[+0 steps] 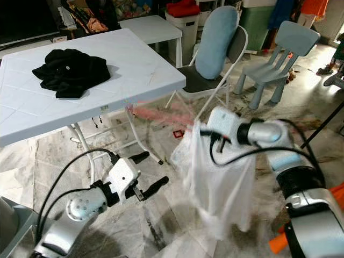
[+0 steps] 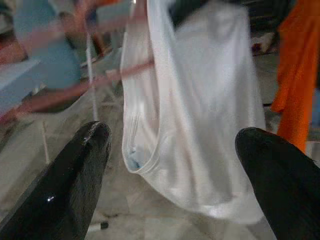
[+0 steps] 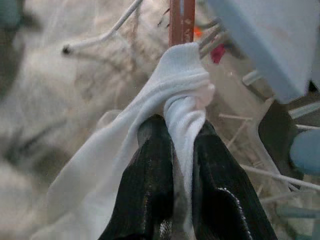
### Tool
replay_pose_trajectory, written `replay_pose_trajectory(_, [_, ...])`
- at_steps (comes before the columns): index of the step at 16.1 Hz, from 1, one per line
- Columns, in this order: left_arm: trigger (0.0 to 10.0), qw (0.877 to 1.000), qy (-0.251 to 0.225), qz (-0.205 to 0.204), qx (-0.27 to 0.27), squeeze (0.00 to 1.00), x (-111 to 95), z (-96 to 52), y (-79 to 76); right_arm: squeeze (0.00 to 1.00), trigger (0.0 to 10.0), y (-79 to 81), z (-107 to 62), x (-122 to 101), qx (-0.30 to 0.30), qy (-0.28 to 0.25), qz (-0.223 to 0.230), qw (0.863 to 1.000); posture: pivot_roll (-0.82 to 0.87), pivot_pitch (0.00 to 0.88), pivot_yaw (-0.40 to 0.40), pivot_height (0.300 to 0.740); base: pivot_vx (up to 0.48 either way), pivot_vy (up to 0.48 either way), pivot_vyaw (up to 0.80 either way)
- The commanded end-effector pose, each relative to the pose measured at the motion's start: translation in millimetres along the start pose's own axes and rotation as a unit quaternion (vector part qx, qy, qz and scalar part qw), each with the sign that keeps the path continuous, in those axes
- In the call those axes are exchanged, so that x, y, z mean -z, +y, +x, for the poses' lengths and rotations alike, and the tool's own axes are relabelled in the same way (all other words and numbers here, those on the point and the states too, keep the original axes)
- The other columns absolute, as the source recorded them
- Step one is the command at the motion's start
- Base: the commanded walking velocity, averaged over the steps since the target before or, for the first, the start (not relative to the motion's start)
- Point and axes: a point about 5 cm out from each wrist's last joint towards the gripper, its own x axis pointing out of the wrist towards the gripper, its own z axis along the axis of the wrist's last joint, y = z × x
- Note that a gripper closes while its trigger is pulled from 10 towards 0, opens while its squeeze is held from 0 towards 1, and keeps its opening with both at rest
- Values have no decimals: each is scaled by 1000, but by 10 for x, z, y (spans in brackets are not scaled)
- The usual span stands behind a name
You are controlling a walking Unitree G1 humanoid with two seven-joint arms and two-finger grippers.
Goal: Hang hanger
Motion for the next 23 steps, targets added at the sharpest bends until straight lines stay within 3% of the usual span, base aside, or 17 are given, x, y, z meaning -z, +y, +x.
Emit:
replay_pose_trajectory(1, [10000,1000,-6,-8,17,1000,-65,-13,-10,0,10000,-69,20,-119,-2,-12,-42,999,-99,0,11,740,0,0,0])
replay_pose_trajectory(4, [10000,998,-21,-28,54,1000,-244,-54,-12,0,10000,21,7,-50,-59,2,-80,995,-99,0,13,740,0,0,0])
replay_pose_trajectory(7, [10000,998,-22,-8,63,1000,-348,-101,77,0,10000,60,-58,40,-106,18,-92,990,-101,0,15,740,0,0,0])
replay_pose_trajectory(12, [10000,998,9,1,55,1000,-269,-155,155,0,10000,89,-71,70,-128,14,-97,987,-101,0,16,740,0,0,0])
replay_pose_trajectory(15, [10000,998,20,-4,52,1000,-220,-171,112,0,10000,158,-81,117,-140,6,-90,986,-98,0,15,740,0,0,0])
replay_pose_trajectory(16, [10000,998,27,-2,51,682,-199,-174,116,0,10000,167,-87,117,-146,1,-82,986,-100,0,15,740,0,0,0])
replay_pose_trajectory(17, [10000,998,30,6,53,27,-201,-176,126,0,10000,175,-102,121,-156,-1,-79,985,-101,0,14,740,0,0,0])
replay_pose_trajectory(20, [10000,999,13,23,44,0,-288,-171,258,0,10000,197,-124,167,-167,12,-76,983,-103,0,14,740,0,0,0])
replay_pose_trajectory(23, [10000,999,23,32,21,0,-241,-162,303,0,10000,165,-50,146,-122,3,-51,991,-103,0,14,740,0,0,0])
